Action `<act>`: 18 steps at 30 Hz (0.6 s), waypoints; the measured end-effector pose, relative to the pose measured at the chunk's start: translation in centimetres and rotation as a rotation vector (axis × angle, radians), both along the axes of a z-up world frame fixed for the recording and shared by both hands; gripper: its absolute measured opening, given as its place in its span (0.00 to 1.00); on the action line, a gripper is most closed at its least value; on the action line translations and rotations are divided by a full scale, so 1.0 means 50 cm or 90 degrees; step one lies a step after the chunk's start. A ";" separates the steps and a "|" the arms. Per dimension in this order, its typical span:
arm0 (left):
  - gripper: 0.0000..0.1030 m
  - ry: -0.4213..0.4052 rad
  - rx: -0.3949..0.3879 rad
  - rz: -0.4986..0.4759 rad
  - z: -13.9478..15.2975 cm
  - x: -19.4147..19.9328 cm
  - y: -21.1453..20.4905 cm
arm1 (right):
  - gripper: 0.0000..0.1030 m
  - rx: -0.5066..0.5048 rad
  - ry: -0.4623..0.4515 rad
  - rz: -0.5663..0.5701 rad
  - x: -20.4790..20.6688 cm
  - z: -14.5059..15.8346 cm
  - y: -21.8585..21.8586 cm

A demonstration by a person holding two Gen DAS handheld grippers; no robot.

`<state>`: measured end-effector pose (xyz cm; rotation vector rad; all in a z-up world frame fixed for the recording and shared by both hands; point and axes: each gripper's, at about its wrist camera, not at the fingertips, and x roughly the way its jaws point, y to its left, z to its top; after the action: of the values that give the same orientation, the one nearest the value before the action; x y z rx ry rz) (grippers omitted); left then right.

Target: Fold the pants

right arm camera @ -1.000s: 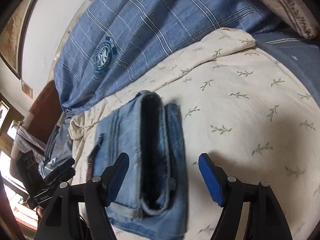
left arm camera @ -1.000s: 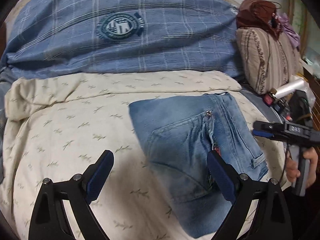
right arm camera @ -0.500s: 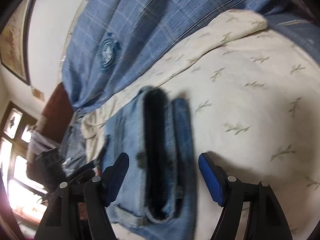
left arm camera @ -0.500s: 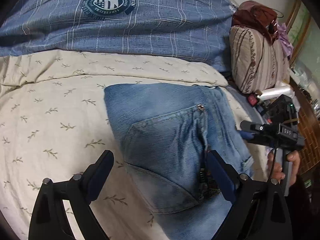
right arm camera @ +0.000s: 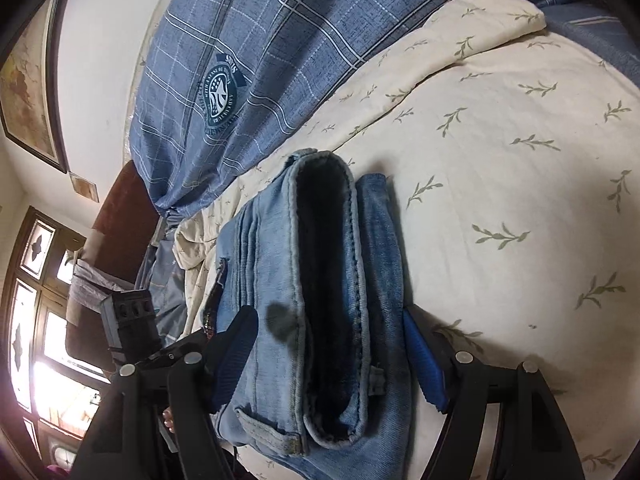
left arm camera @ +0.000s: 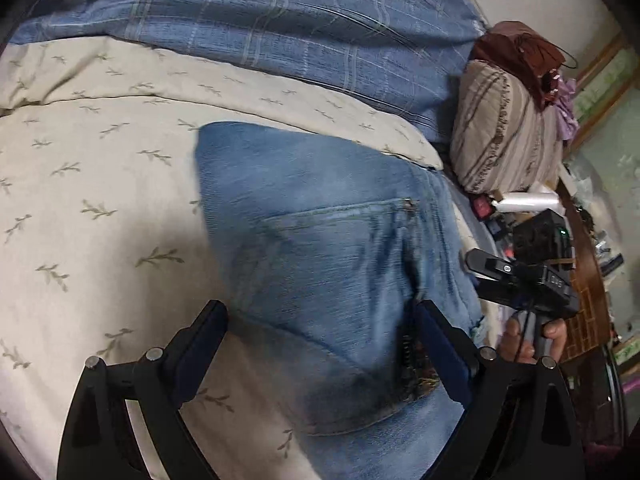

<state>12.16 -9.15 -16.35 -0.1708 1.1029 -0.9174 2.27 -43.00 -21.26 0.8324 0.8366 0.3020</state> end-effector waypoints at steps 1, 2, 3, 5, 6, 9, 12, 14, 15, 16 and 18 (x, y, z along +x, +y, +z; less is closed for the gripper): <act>0.92 -0.003 0.002 -0.003 0.000 -0.002 -0.004 | 0.73 0.005 -0.002 0.003 0.002 0.000 0.002; 0.92 -0.011 0.006 -0.007 0.001 -0.006 -0.009 | 0.73 0.009 -0.005 0.006 0.004 0.000 0.005; 0.92 -0.014 0.006 -0.010 0.001 -0.009 -0.011 | 0.73 0.010 -0.008 0.010 0.005 0.003 0.010; 0.92 -0.011 0.000 -0.009 0.001 -0.009 -0.013 | 0.74 -0.008 -0.014 0.017 0.006 0.009 0.021; 0.92 -0.013 -0.002 -0.006 0.001 -0.009 -0.014 | 0.74 -0.019 -0.014 0.016 0.007 0.009 0.026; 0.92 -0.030 0.008 -0.005 0.001 -0.014 -0.030 | 0.74 -0.030 -0.011 0.012 0.012 0.006 0.030; 0.92 -0.042 0.013 0.002 -0.002 -0.018 -0.038 | 0.75 -0.043 -0.015 0.007 0.012 0.009 0.039; 0.92 -0.062 0.027 0.003 -0.001 -0.026 -0.046 | 0.71 -0.061 -0.023 0.012 0.012 0.015 0.056; 0.90 -0.068 0.030 0.004 0.000 -0.028 -0.048 | 0.69 -0.074 -0.027 0.019 0.012 0.019 0.066; 0.89 -0.073 0.032 0.006 0.003 -0.030 -0.050 | 0.61 -0.093 -0.030 0.023 0.011 0.025 0.077; 0.83 -0.081 0.030 0.009 0.011 -0.032 -0.050 | 0.48 -0.114 -0.031 0.028 0.010 0.034 0.092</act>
<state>10.56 -11.66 -15.80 -0.0800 1.0028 -0.8765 2.78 -38.38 -19.54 0.6375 0.8242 0.2805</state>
